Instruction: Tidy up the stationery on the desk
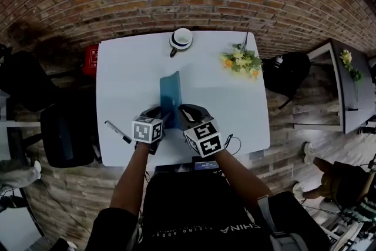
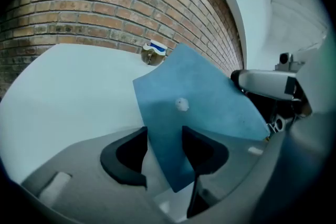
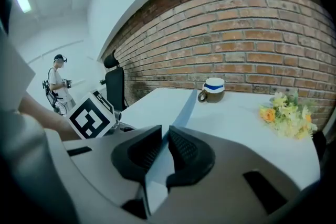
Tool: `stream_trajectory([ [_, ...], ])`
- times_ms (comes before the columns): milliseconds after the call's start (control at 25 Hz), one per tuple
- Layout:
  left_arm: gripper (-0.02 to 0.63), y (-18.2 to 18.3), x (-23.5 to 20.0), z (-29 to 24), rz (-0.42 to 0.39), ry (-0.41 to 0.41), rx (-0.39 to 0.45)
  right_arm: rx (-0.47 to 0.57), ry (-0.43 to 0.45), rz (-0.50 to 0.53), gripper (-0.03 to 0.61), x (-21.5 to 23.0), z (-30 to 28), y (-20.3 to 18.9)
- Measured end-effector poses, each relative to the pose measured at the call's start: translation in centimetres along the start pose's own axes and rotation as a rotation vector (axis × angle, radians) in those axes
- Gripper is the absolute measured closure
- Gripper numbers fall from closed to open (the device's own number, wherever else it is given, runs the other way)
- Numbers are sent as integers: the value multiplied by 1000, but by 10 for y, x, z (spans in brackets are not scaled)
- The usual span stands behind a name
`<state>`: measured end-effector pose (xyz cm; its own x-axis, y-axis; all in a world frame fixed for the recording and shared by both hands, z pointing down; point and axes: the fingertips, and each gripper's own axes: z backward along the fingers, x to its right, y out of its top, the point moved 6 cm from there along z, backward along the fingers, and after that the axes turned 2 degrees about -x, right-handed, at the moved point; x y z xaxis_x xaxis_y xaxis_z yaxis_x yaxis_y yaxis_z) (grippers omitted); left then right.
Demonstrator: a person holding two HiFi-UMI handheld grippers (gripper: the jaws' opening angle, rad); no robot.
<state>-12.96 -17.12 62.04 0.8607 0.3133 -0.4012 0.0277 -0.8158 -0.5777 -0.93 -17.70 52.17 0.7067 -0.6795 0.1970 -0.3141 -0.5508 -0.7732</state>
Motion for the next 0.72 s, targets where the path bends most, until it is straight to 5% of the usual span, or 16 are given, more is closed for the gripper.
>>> stream_trajectory([
  [240,402,9,-6,17,-7,-21,1,17,18,67,526,-19,-4,14],
  [480,403,67,-2,62,90,-111,227,29,31,83,526,-30,-8,21],
  [720,420,112,13,77,54,-158,244,37,40,114,526,-39,-10,27],
])
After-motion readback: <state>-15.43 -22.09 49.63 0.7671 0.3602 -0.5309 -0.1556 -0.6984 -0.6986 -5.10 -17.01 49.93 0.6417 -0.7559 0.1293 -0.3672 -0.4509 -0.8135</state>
